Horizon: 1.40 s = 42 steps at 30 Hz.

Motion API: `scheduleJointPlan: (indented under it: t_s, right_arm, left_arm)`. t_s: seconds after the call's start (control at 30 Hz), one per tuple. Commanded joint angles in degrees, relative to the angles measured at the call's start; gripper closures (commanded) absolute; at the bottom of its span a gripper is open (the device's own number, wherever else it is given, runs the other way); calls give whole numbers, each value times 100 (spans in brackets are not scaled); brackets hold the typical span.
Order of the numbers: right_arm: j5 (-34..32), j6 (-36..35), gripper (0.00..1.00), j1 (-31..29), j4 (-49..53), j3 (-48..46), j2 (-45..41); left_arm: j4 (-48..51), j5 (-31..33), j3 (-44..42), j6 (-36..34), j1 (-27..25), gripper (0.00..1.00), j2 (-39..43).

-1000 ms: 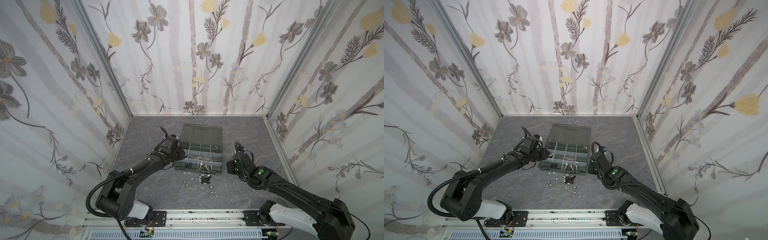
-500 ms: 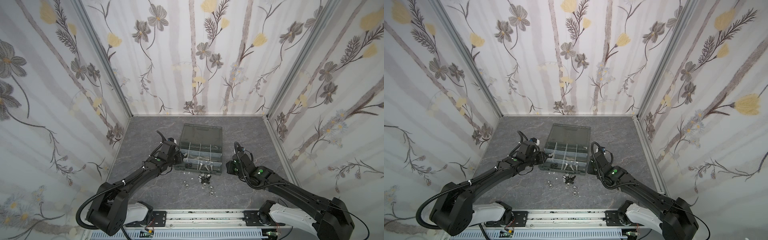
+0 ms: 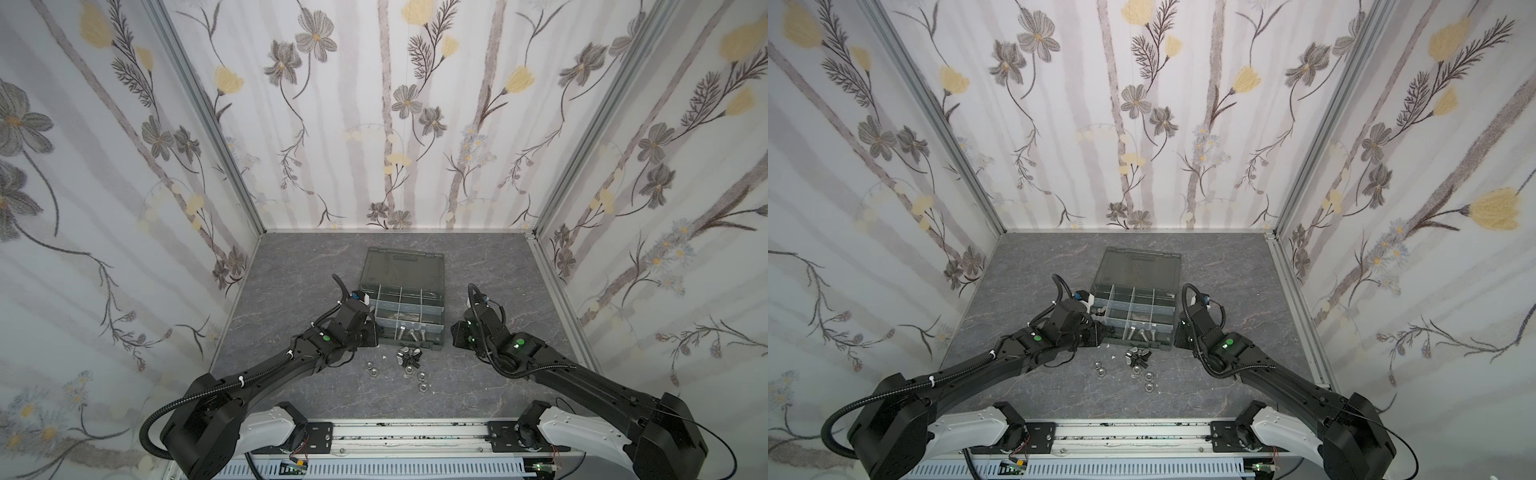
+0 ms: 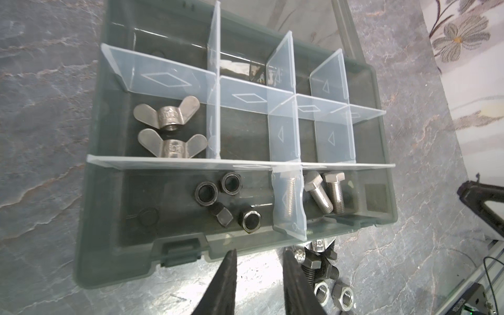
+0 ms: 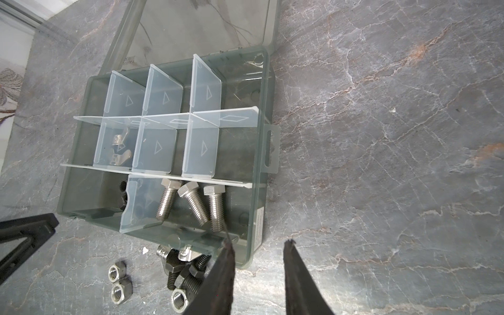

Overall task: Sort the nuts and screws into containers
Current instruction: 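Move the left gripper back down to the pile in front of the box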

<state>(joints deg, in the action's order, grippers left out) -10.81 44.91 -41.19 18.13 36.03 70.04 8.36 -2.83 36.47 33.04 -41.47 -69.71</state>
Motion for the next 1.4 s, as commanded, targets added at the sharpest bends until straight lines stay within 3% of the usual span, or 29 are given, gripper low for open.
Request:
scheduleJointPlan:
  t_s: [0.0,0.3,0.53,1.37]
  right_arm:
    - [35,47,68,-8,-196,-30,22]
    - [60,62,68,-4,-218,-55,26]
    - [35,64,68,-4,-174,-26,-21]
    - [-7,124,68,1,-231,-170,-109]
  left_arm:
    - [43,380,22,148,-274,68,-163]
    - [40,486,448,199,-992,67,-1163]
    - [43,441,796,194,-1231,66,-1880]
    - [43,534,887,141,-1349,66,-2221]
